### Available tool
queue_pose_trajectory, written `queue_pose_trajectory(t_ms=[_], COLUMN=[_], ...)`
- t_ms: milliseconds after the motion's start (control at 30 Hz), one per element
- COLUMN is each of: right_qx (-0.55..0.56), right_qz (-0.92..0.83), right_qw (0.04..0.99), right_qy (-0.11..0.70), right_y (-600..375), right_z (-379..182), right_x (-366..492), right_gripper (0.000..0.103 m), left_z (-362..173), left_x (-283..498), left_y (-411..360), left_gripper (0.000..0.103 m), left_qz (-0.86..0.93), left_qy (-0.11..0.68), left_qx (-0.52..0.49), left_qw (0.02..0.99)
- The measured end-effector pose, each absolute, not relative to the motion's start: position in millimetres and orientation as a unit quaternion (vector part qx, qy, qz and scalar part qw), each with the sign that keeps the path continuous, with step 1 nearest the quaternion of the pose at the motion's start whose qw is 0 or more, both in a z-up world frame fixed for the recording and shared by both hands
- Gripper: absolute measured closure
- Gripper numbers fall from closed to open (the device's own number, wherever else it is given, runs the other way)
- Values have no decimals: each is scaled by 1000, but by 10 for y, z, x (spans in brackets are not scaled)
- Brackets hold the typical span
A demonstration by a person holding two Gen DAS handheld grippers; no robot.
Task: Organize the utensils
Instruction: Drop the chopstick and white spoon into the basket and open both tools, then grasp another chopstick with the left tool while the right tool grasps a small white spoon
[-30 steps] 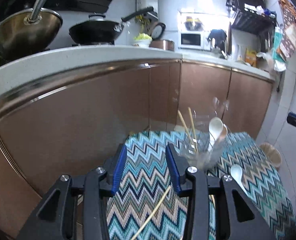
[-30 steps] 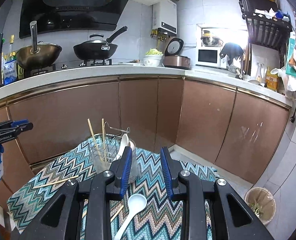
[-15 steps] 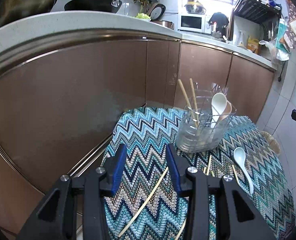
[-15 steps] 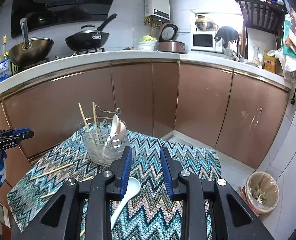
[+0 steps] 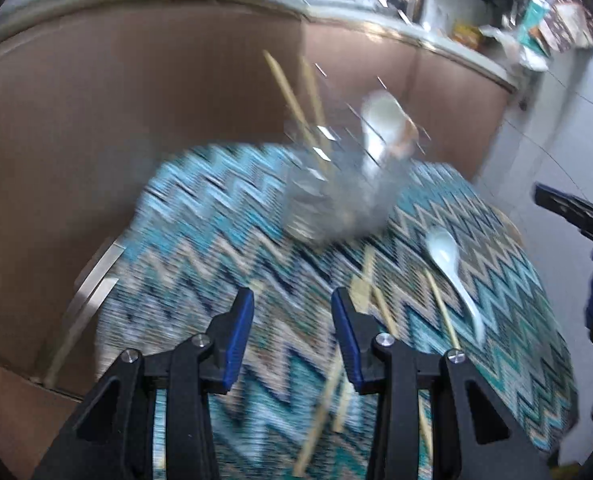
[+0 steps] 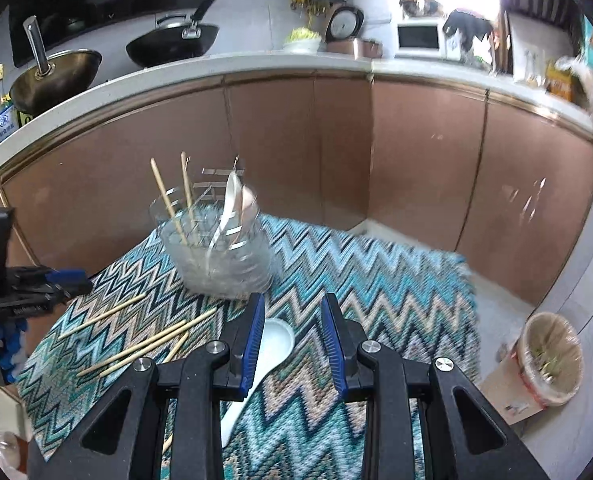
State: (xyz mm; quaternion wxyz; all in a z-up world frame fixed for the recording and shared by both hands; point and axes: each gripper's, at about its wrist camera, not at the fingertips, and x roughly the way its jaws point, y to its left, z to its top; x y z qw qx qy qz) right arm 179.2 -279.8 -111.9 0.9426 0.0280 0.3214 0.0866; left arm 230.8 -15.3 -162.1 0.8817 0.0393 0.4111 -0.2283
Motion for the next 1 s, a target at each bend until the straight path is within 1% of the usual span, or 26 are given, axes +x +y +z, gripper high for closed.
queue_pose_trajectory(t_ms=[100, 200, 267, 633, 1000], right_qx=[42, 45, 41, 44, 42], right_qz=[108, 122, 126, 136, 158], right_qw=[930, 918, 912, 901, 887], right_qy=[350, 375, 387, 410, 433], right_y=[-2806, -2788, -2771, -2841, -2886], right_z=[-1261, -1412, -1503, -1804, -1973], right_x=[1877, 1947, 1986, 2138, 2363], right_gripper=[76, 76, 76, 76, 76], left_z=[-1803, -1964, -2031, -2208, -2259], left_x=[2369, 2406, 2420, 2655, 2803], left_y=[-362, -562, -671, -966, -1230], left_gripper=[65, 70, 74, 90, 91], left_qz=[-260, -284, -295, -298, -306], left_qy=[441, 463, 470, 486, 492], left_qx=[52, 74, 89, 141, 198], left_qw=[857, 836, 827, 809, 791])
